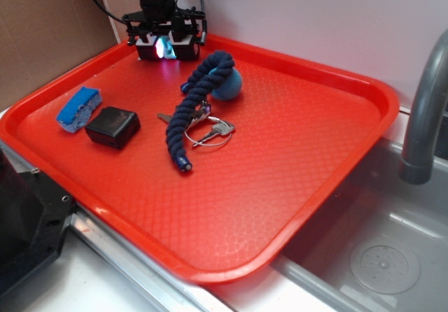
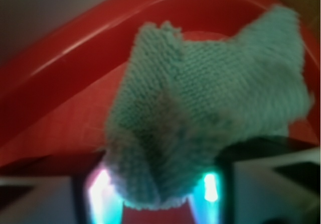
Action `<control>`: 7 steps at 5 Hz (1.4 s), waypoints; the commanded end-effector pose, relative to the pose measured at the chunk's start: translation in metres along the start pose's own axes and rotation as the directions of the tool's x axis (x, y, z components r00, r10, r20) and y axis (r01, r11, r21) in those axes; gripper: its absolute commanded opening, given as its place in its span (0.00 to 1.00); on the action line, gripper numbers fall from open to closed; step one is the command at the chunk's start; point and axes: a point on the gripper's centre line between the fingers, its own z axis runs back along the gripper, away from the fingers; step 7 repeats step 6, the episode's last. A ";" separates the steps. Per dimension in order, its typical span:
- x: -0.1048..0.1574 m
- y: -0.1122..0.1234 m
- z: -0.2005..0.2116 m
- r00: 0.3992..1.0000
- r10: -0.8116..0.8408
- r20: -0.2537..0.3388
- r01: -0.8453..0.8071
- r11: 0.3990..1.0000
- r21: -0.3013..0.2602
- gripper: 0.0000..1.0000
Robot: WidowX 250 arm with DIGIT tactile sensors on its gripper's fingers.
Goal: Grab the blue cloth.
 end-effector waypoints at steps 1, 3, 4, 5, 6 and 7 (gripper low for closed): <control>-0.003 0.014 0.065 0.996 -0.050 0.072 0.050 0.999 -0.004 0.00; -0.067 0.013 0.172 0.978 -0.195 -0.076 0.184 0.975 -0.125 0.00; -0.102 0.002 0.200 0.936 -0.313 -0.158 0.295 0.947 -0.129 0.00; -0.135 -0.007 0.216 0.904 -0.403 -0.142 0.389 0.914 -0.116 0.00; -0.144 -0.011 0.220 0.896 -0.436 -0.088 0.428 0.899 -0.096 0.00; -0.144 -0.011 0.220 0.896 -0.436 -0.088 0.428 0.899 -0.096 0.00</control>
